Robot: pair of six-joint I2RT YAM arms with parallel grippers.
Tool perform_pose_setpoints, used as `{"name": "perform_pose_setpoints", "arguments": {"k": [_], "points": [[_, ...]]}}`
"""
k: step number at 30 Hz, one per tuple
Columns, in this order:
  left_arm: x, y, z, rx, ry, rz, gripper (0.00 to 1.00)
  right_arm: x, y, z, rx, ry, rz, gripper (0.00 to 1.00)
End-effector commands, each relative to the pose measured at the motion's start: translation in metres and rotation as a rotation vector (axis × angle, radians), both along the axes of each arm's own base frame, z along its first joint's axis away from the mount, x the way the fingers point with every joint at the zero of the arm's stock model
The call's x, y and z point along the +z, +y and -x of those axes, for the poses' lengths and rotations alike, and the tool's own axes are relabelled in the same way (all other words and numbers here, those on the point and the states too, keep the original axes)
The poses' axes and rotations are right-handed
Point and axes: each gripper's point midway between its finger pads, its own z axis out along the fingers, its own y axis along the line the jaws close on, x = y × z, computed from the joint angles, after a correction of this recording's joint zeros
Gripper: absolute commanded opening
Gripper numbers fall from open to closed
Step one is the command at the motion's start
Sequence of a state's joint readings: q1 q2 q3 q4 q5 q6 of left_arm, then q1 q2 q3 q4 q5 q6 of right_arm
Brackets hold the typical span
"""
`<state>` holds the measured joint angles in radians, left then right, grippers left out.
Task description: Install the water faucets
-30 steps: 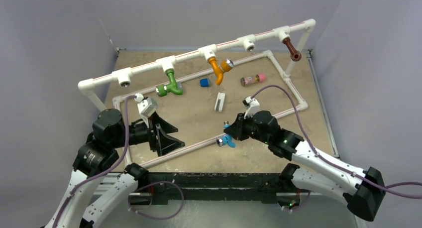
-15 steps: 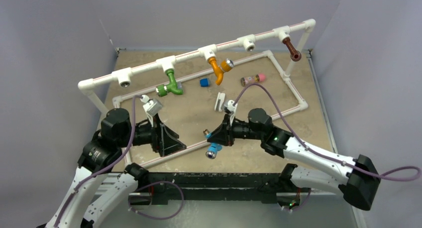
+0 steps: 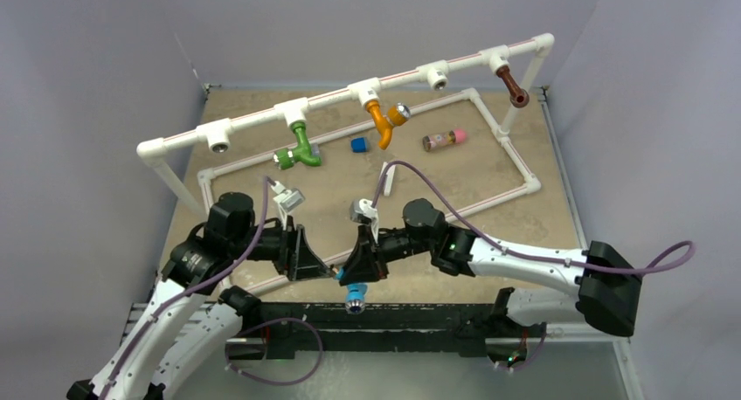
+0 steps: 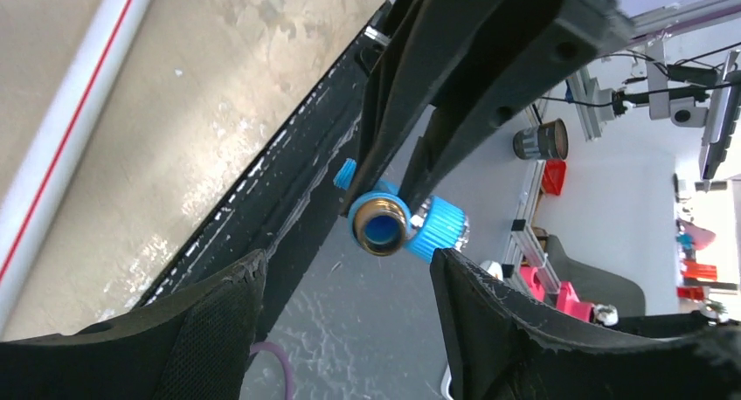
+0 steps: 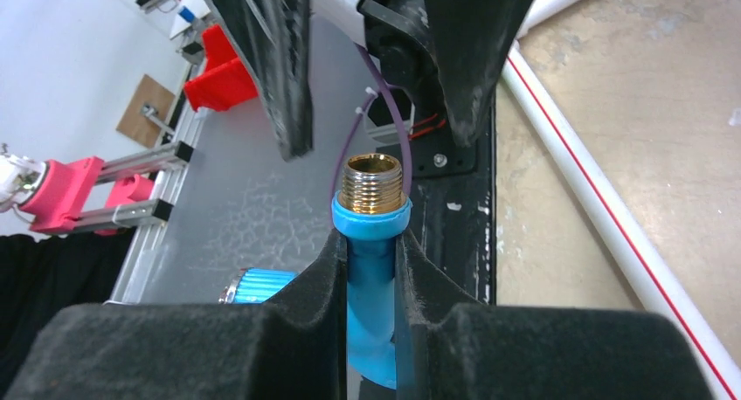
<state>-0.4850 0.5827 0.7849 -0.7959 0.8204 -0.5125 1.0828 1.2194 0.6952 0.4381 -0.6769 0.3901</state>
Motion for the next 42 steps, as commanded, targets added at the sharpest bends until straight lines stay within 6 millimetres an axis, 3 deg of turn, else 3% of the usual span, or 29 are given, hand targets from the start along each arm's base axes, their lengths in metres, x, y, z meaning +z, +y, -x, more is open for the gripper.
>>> {"name": "perform_pose_setpoints", "arguments": {"k": [1, 6, 15, 25, 30, 33, 35, 37, 42], "points": [[-0.003, -0.004, 0.010, -0.052, 0.056, 0.032, 0.67, 0.028, 0.007, 0.008, 0.047, 0.003, -0.115, 0.00], [-0.008, -0.008, 0.013, -0.100, 0.100, 0.045, 0.64, 0.026, 0.014, 0.007, 0.048, 0.015, -0.092, 0.00], [-0.007, -0.011, 0.015, -0.133, 0.119, 0.063, 0.47, 0.022, 0.020, 0.006, 0.049, 0.029, -0.080, 0.00], [-0.013, -0.012, 0.013, -0.124, 0.124, 0.059, 0.42, 0.028, 0.025, 0.011, 0.072, 0.026, -0.092, 0.00], [-0.010, -0.013, 0.015, -0.138, 0.126, 0.077, 0.28, 0.021, 0.026, 0.010, 0.068, 0.035, -0.074, 0.00], [-0.011, -0.013, 0.017, -0.149, 0.128, 0.084, 0.05, 0.018, 0.026, 0.011, 0.064, 0.043, -0.066, 0.00], [-0.010, -0.013, 0.018, -0.151, 0.128, 0.089, 0.00, 0.015, 0.026, 0.011, 0.062, 0.050, -0.058, 0.01], [-0.009, -0.013, 0.019, -0.161, 0.127, 0.098, 0.00, 0.014, 0.026, 0.011, 0.059, 0.057, -0.056, 0.07], [-0.004, -0.013, 0.021, -0.160, 0.115, 0.107, 0.00, 0.014, 0.024, 0.011, 0.044, 0.064, -0.061, 0.38]]}}
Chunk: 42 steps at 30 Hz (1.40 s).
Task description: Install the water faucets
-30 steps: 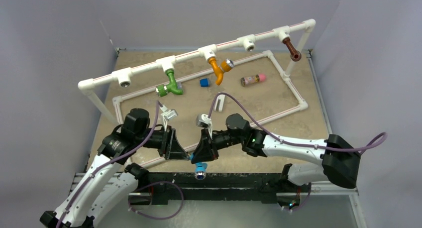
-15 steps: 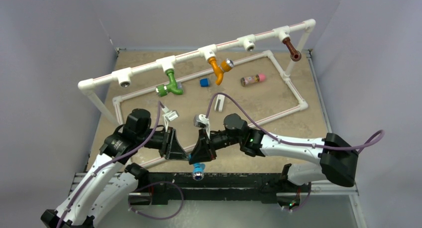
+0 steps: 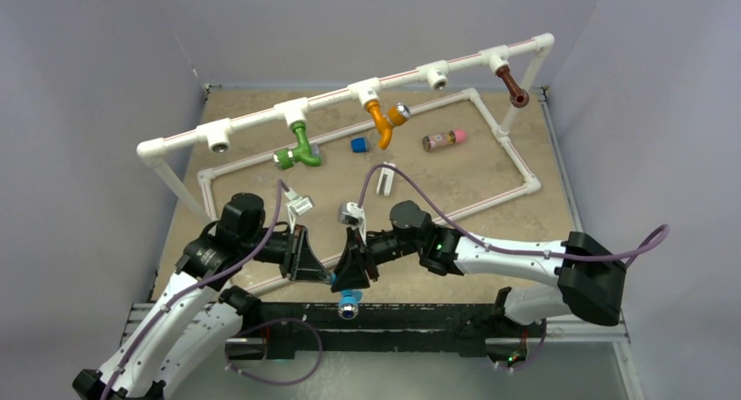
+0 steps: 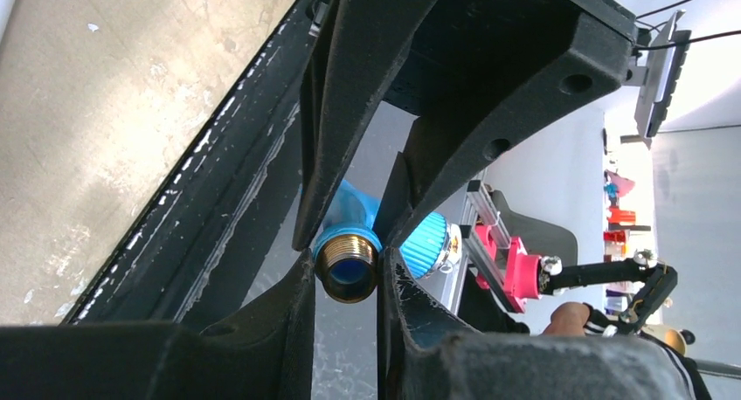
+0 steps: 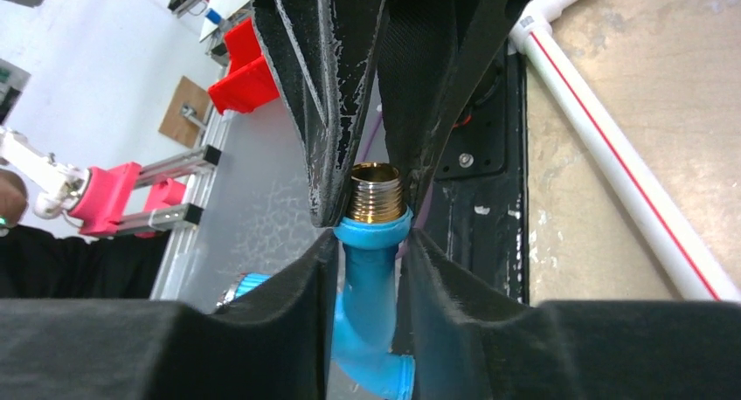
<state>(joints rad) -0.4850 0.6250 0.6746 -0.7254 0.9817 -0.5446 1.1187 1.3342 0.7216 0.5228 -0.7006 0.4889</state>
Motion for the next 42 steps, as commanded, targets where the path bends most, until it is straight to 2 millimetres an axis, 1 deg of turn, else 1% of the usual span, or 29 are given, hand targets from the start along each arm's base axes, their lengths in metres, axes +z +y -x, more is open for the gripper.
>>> {"name": "perform_pose_setpoints", "arguments": {"k": [1, 9, 12, 16, 18, 22, 23, 26, 32, 34, 37, 42], "points": [[0.017, -0.003, 0.005, -0.034, -0.029, 0.064, 0.00, 0.023, 0.004, 0.000, -0.004, -0.034, -0.088, 0.43], [0.019, -0.003, 0.008, -0.026, -0.014, 0.076, 0.00, 0.026, -0.006, 0.000, -0.042, -0.037, -0.121, 0.69], [0.021, -0.003, 0.009, -0.030, 0.001, 0.090, 0.00, 0.032, -0.012, 0.001, -0.061, -0.042, -0.145, 0.73], [0.021, -0.003, 0.010, -0.031, 0.009, 0.093, 0.00, 0.049, -0.022, -0.004, -0.130, -0.067, -0.199, 0.78], [0.021, -0.004, 0.010, -0.031, 0.011, 0.097, 0.00, 0.056, -0.028, -0.007, -0.172, -0.079, -0.223, 0.80], [0.021, -0.005, 0.008, -0.024, 0.019, 0.105, 0.00, 0.078, -0.045, -0.015, -0.270, -0.111, -0.305, 0.83], [0.022, -0.006, 0.008, -0.022, 0.020, 0.109, 0.00, 0.080, -0.050, -0.015, -0.287, -0.121, -0.320, 0.84], [0.023, -0.007, 0.004, -0.003, 0.035, 0.114, 0.00, 0.092, -0.065, -0.019, -0.337, -0.197, -0.398, 0.84], [0.032, -0.013, -0.001, 0.026, 0.076, 0.164, 0.00, 0.097, -0.099, -0.012, -0.375, -0.355, -0.561, 0.83], [0.035, -0.014, -0.004, 0.059, 0.100, 0.172, 0.00, 0.096, -0.106, -0.009, -0.372, -0.437, -0.594, 0.83], [0.046, -0.016, -0.010, 0.114, 0.136, 0.206, 0.00, 0.091, -0.108, -0.012, -0.373, -0.568, -0.600, 0.83], [0.066, -0.015, -0.020, 0.217, 0.161, 0.242, 0.00, 0.092, -0.098, -0.019, -0.370, -0.680, -0.600, 0.81]]}}
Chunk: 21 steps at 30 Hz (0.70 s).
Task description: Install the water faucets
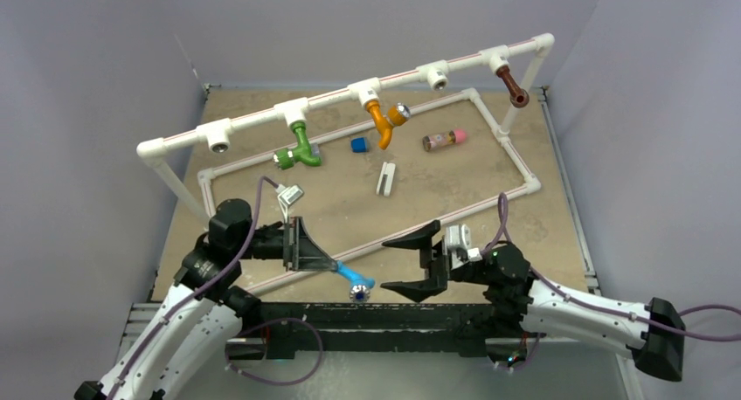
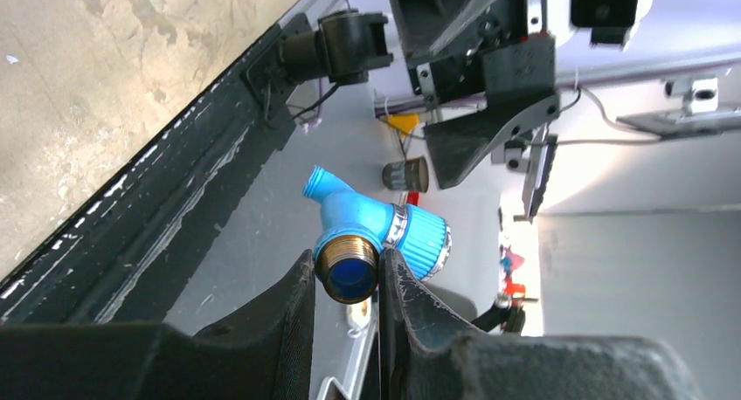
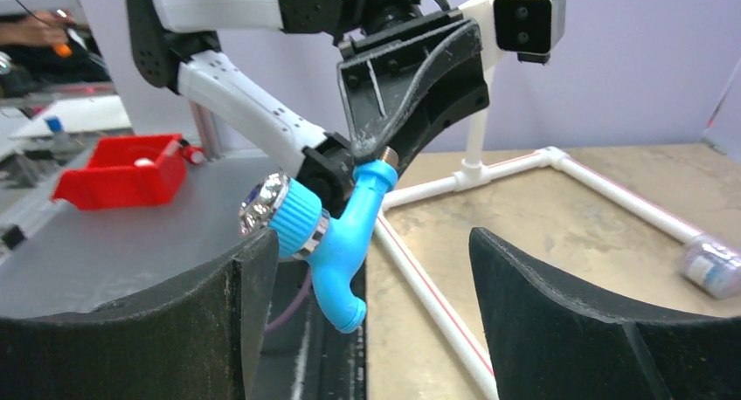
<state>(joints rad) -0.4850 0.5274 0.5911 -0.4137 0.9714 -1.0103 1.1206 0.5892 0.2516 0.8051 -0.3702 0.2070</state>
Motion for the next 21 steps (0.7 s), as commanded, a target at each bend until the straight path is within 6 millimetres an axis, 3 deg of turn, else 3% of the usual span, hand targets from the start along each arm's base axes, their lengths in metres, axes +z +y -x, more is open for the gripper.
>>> {"name": "perform_pose_setpoints", "arguments": {"k": [1, 11, 21], "points": [[0.035, -0.001, -0.012, 0.109, 0.010, 0.080, 0.00, 0.020, 0.008, -0.009, -0.061, -0.187, -0.045, 0.81], [0.068, 0.007, -0.020, 0.262, 0.039, 0.189, 0.00, 0.030, 0.023, -0.010, -0.103, -0.361, -0.074, 0.81], [0.087, 0.007, -0.017, 0.250, 0.070, 0.288, 0.00, 0.058, 0.032, -0.020, -0.283, -0.482, -0.172, 0.75]]}}
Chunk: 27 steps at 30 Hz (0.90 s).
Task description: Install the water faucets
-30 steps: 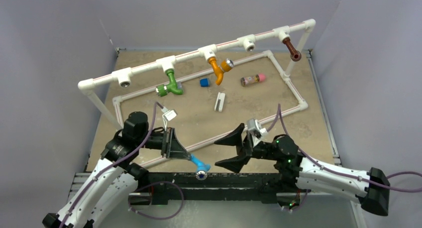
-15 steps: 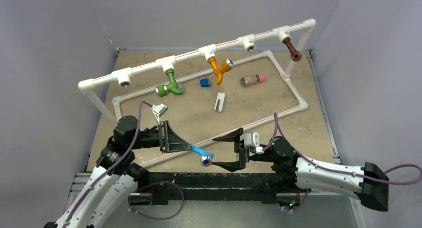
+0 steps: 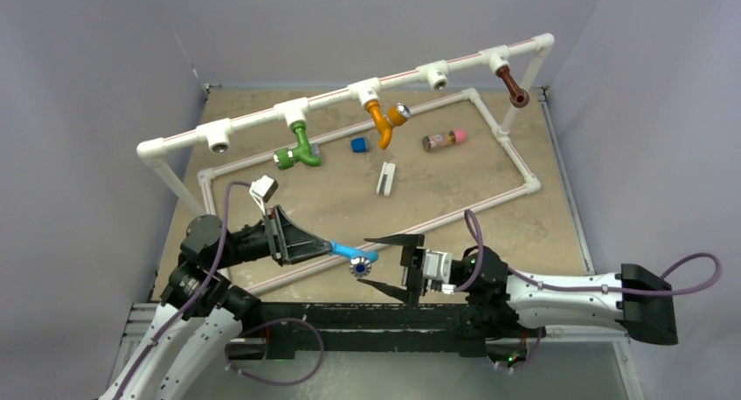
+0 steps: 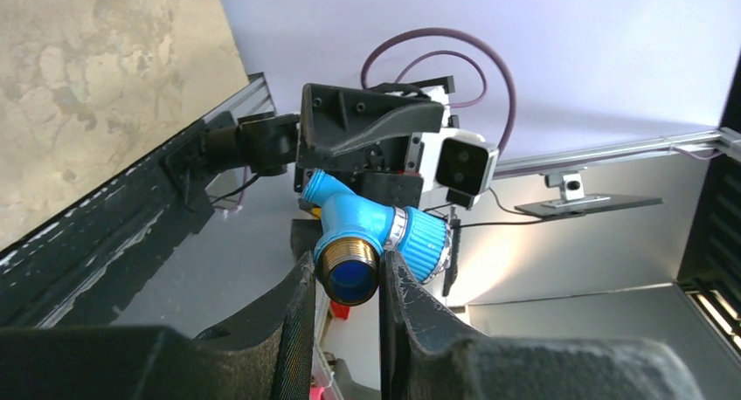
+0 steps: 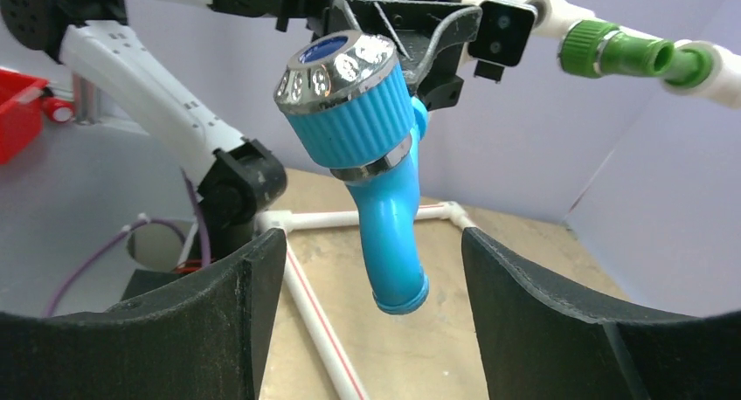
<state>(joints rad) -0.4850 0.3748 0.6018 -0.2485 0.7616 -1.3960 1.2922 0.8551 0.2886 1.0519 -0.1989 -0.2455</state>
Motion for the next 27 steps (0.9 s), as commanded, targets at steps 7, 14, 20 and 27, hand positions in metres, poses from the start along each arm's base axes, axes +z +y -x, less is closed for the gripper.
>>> {"name": "perform_pose_setpoints", "arguments": {"k": [7, 14, 20, 27], "points": [[0.027, -0.001, 0.003, -0.015, 0.005, 0.103, 0.00, 0.065, -0.002, -0.012, -0.180, -0.158, -0.208, 0.70], [0.025, -0.001, 0.004, -0.030, 0.016, 0.121, 0.00, 0.069, 0.003, -0.007, -0.156, -0.165, -0.223, 0.70], [0.025, -0.002, 0.006, -0.041, 0.022, 0.128, 0.00, 0.067, 0.004, -0.004, -0.144, -0.170, -0.218, 0.70], [0.022, -0.001, 0.007, -0.041, 0.033, 0.131, 0.00, 0.066, 0.006, -0.004, -0.156, -0.233, -0.198, 0.11]]}}
